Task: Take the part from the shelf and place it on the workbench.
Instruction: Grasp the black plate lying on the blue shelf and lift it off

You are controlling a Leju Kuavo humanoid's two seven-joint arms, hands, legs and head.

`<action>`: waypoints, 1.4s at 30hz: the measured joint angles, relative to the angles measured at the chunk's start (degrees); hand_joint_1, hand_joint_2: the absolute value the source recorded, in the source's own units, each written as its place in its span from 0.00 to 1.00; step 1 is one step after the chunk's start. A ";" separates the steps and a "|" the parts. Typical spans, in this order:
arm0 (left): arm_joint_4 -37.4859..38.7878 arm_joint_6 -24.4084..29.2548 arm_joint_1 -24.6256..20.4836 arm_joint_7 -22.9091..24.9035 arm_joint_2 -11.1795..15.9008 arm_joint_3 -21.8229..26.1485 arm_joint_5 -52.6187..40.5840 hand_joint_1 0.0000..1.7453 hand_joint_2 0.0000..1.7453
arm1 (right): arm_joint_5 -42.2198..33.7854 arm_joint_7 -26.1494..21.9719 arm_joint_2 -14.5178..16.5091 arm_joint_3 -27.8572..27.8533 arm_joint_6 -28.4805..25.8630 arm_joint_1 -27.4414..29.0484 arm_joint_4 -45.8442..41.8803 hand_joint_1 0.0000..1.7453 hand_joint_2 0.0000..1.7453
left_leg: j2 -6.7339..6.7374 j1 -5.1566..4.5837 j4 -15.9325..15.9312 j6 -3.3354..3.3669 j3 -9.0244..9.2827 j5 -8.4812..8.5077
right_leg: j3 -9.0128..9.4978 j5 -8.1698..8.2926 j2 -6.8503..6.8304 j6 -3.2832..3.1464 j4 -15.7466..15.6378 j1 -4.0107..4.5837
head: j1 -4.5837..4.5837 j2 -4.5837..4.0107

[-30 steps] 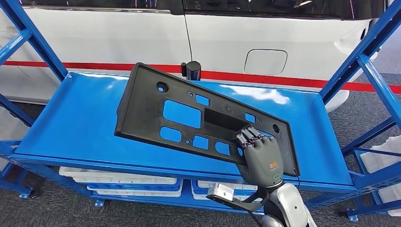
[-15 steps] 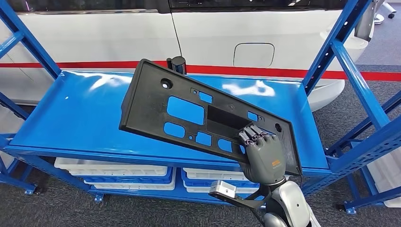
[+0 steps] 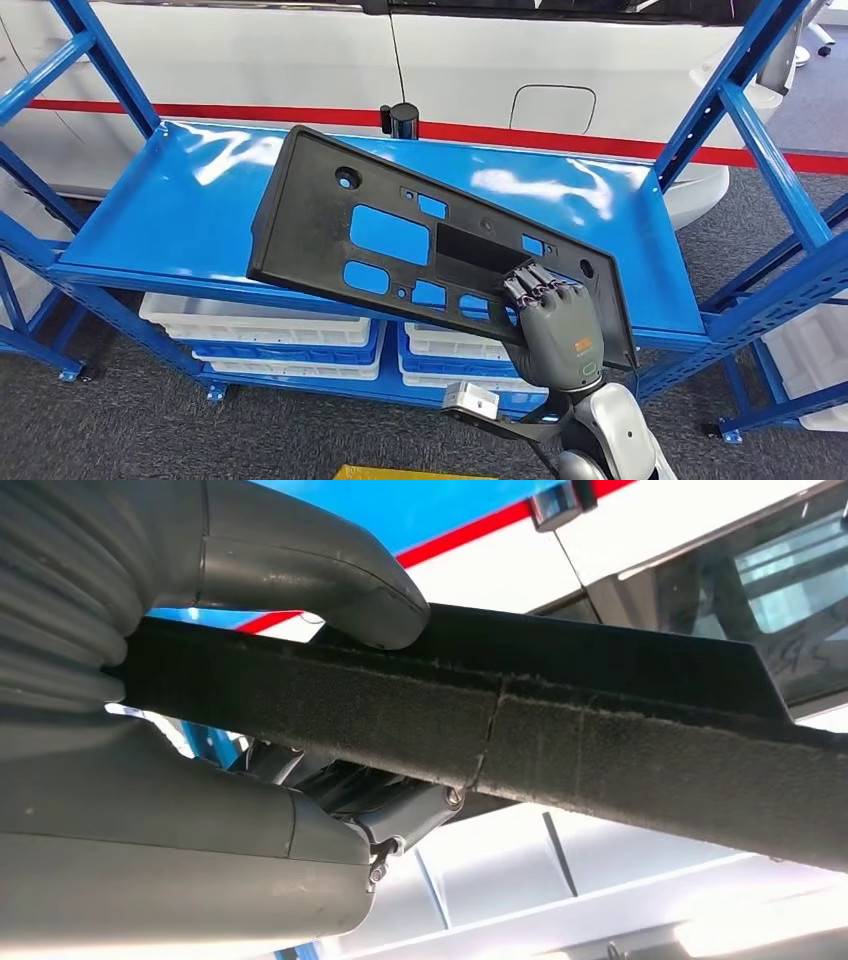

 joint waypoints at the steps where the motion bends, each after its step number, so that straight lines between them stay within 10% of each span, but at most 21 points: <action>1: 0.00 -0.04 -0.01 0.02 -0.01 0.01 -0.10 0.00 0.00 | -0.14 0.00 -0.03 -0.01 0.07 -0.02 0.00 1.00 1.00 | 0.02 -0.01 0.03 -0.06 -0.91 0.66 | -0.20 -0.54 0.00 0.43 2.22 -0.04 | 0.00 0.00; 4: 0.00 -0.15 -0.03 0.09 -0.18 0.03 -0.44 0.00 0.00 | -0.56 0.02 -0.11 -0.04 0.27 -0.32 0.00 1.00 1.00 | 0.04 0.01 0.11 -0.51 -3.26 2.57 | 5.28 2.25 -0.02 2.30 -2.87 -0.25 | 0.02 0.00; 8: -0.15 -0.22 -0.01 0.12 -0.28 0.04 -0.52 0.00 0.00 | -0.74 0.02 -0.18 -0.08 0.34 -0.98 -0.02 1.00 1.00 | -0.08 -0.32 0.24 -1.28 -4.48 3.89 | 13.95 2.04 -0.01 1.99 -15.05 -0.22 | 0.06 0.00; 15: -0.18 -0.22 -0.02 0.14 -0.31 0.06 -0.53 0.00 0.00 | -0.74 0.02 -0.18 -0.06 0.34 -1.02 -0.03 1.00 1.00 | -0.09 -0.37 0.27 -1.33 -4.54 3.98 | 14.34 1.92 0.01 1.83 -15.66 -0.11 | 0.06 0.00; 17: -0.23 -0.23 0.00 0.20 -0.31 0.09 -0.56 0.00 0.00 | -0.77 0.03 -0.22 -0.05 0.38 -1.08 -0.08 1.00 1.00 | -0.14 -0.33 -0.13 -1.93 -4.44 4.96 | 13.75 2.26 0.21 0.90 -15.83 0.20 | -0.08 0.00; 19: -0.27 -0.35 0.12 0.28 -0.30 0.12 -0.75 0.00 0.00 | -0.79 0.04 -0.22 -0.03 0.40 -1.16 -0.11 1.00 1.00 | -0.20 -0.10 4.74 -3.03 -5.89 0.96 | 11.49 4.24 0.17 -0.98 -15.54 0.13 | -0.31 0.00; 22: -0.34 -0.66 0.05 0.19 -0.01 0.14 -1.54 0.00 0.00 | -0.78 -0.02 0.20 0.08 0.31 -1.41 -0.09 1.00 1.00 | -0.52 0.10 5.39 -3.47 1.06 -5.37 | 5.96 8.39 -0.11 -1.04 -13.99 0.14 | -0.40 0.00; 23: -0.36 -0.69 -0.02 0.13 0.11 0.15 -1.73 0.00 0.00 | -0.78 -0.03 0.39 0.14 0.25 -1.62 -0.08 1.00 1.00 | -0.62 -0.06 1.24 -3.14 4.34 -4.37 | 4.91 9.09 -0.12 -0.40 -13.56 0.16 | -0.44 0.01; 25: -0.37 -0.72 -0.01 0.08 0.18 0.17 -1.81 0.00 0.00 | -0.78 0.02 0.62 0.25 0.18 -1.94 -0.05 1.00 1.00 | -0.60 -0.38 0.79 -2.12 3.75 -3.78 | 4.56 9.89 -0.13 0.49 -13.63 0.15 | -0.43 0.01; 27: -0.37 -0.74 -0.02 0.06 0.27 0.22 -1.84 0.00 0.00 | -0.80 0.10 0.75 0.38 0.14 -2.09 -0.03 1.00 1.00 | -0.31 -0.34 0.46 -0.80 2.71 -2.61 | 3.55 8.54 -0.08 0.65 -12.33 0.09 | -0.34 0.00; 31: -0.44 -0.77 -0.06 0.05 0.55 0.44 -1.91 0.00 0.00 | -0.81 0.26 0.80 0.71 0.12 -2.28 0.05 1.00 1.00 | 0.01 -0.35 0.36 0.33 -0.88 0.42 | -0.12 -0.16 -0.03 -0.23 -0.08 0.00 | -0.09 0.00; 33: -0.44 -0.78 -0.05 0.05 0.58 0.51 -1.92 0.00 0.00 | -0.81 0.27 0.81 0.84 0.12 -2.28 0.17 1.00 1.00 | 0.10 -0.40 0.41 0.21 -2.96 2.01 | 1.01 0.15 -0.03 0.83 2.45 0.00 | -0.08 0.00; 35: -0.43 -0.79 -0.06 0.05 0.56 0.54 -1.92 0.00 0.00 | -0.81 0.28 0.82 0.88 0.12 -2.33 0.23 1.00 1.00 | 0.11 -0.42 0.45 -0.06 -4.77 3.59 | 5.96 2.57 -0.05 1.73 -2.62 0.09 | -0.08 0.00; 38: -0.44 -0.79 -0.04 0.04 0.55 0.60 -1.92 0.00 0.00 | -0.80 0.31 0.95 0.92 0.07 -2.57 0.23 1.00 1.00 | 0.05 -0.57 0.32 -0.91 -5.97 5.70 | 14.56 1.65 -0.07 0.70 -14.82 0.62 | -0.27 0.00; 42: -0.42 -0.79 0.17 0.02 0.63 0.75 -1.93 0.00 0.00 | -0.81 0.33 1.09 0.96 -0.01 -2.74 0.28 1.00 1.00 | -0.07 -0.26 0.00 -2.44 -6.51 6.23 | 13.79 2.86 -0.13 -1.02 -16.71 0.45 | -0.31 0.00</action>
